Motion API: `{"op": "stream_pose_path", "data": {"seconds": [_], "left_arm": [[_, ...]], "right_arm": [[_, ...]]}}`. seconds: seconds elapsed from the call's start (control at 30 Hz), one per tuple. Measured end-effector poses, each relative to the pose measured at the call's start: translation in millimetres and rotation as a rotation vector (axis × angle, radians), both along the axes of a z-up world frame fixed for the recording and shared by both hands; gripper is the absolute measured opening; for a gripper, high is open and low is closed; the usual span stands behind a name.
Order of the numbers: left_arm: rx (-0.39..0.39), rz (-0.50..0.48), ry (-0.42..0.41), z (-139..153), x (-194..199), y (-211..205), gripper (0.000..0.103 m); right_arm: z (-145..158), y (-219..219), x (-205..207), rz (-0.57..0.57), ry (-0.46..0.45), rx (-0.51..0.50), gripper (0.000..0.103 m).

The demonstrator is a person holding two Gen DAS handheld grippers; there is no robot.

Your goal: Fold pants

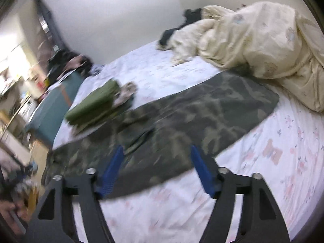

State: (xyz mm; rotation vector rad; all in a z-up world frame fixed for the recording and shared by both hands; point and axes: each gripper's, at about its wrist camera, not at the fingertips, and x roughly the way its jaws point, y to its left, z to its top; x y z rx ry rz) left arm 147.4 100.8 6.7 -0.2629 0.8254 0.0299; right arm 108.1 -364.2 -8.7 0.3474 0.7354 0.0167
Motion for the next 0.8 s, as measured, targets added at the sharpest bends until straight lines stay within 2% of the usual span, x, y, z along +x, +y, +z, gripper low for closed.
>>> {"op": "stream_pose_path", "data": {"seconds": [0.1,0.17,0.2,0.23,0.33,0.43,0.53,0.6,0.73,0.8], "left_arm": [[-0.013,0.017,0.031,-5,-17,7,0.089],[-0.051,0.073,0.071,-18,-23,21,0.095],[-0.099,0.097,0.083,-25,-27,29,0.099],[-0.174,0.127,0.094,-34,-30,39,0.100],[-0.322,0.238,0.138,-63,-41,64,0.101],[-0.417,0.311,0.166,-94,-52,68,0.101],[-0.481,0.361,0.139,-120,-60,57,0.101],[-0.471,0.370,0.128,-133,-55,50,0.099],[-0.434,0.357,0.138,-162,-26,48,0.080],[-0.448,0.400,0.120,-172,-14,59,0.080]], "right_arm": [[-7,21,-21,0.039,0.002,0.035,0.087],[-11,29,-28,0.048,0.016,0.076,0.095],[-15,33,-30,0.056,0.022,0.088,0.095],[-17,38,-31,0.064,0.027,0.080,0.095],[-26,49,-26,0.104,0.044,0.044,0.095],[-34,49,-16,0.113,0.060,0.085,0.095],[-40,45,-7,0.112,0.082,0.143,0.095],[-46,41,-2,0.109,0.100,0.177,0.095],[-57,31,4,0.093,0.145,0.240,0.095],[-62,26,6,0.082,0.162,0.266,0.095]]}}
